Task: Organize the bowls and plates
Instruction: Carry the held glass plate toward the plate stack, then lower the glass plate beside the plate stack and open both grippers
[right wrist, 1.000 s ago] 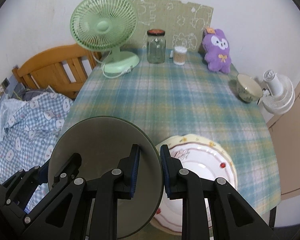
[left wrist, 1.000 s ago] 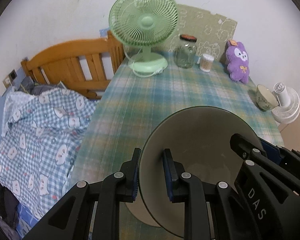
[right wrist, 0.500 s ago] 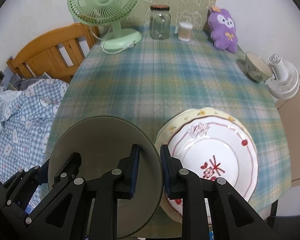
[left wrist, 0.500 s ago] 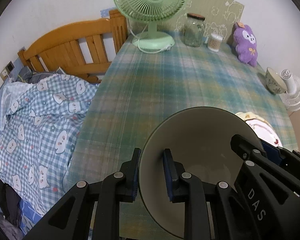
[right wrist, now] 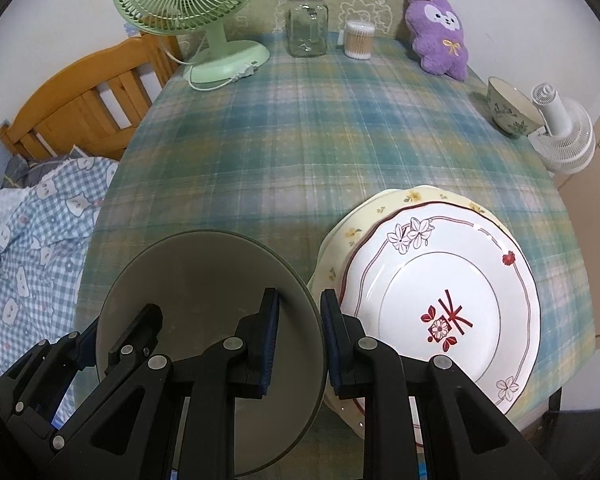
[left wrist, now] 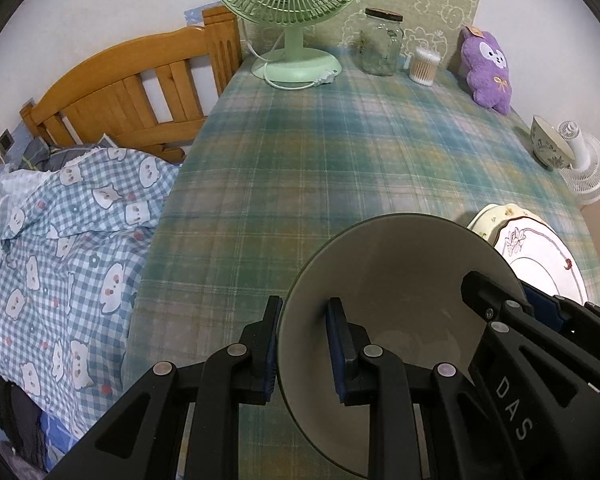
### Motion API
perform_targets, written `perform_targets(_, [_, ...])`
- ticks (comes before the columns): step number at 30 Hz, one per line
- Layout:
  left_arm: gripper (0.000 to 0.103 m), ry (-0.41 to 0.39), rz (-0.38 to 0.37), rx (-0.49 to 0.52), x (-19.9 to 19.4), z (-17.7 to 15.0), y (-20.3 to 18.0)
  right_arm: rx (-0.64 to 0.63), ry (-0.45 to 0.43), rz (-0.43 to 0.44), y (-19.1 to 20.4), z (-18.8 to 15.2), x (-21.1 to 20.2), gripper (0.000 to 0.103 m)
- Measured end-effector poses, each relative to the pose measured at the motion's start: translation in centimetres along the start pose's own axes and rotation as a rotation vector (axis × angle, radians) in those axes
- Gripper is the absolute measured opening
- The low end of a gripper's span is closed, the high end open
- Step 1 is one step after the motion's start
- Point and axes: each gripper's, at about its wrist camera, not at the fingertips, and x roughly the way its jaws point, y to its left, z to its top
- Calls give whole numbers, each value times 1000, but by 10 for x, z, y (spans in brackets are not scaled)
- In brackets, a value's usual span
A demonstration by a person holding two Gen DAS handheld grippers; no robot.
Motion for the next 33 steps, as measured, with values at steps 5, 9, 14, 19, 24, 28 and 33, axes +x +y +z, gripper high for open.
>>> perform_targets(5, [20,-15,-5,8,1,-1,1,4,-15,-4,1,-1,0,25])
perform_targets(9, [20,-15,-10,14,1,-1,3,3,-16,-9,2,-2,0,25])
perform_targets(14, [31,0,-27,29,-1,0,1,3,-12,-6,1,-2,-5,25])
perform_targets(19, [51,0,-55,63,-10,1,-1,0,1,3,2,-1,-14,28])
perform_targets(24, [66,-17,-71,100,-23,6,-2,1,-43,41,3,-1,-36,54])
perform_targets(28, [71,-68,-71,109,-41,12,1,1,-111,17,5,1,-59,69])
perform_targets(33, [74,-114,-87,129,-61,20,-1,16,-158,-1,1,6,-78,71])
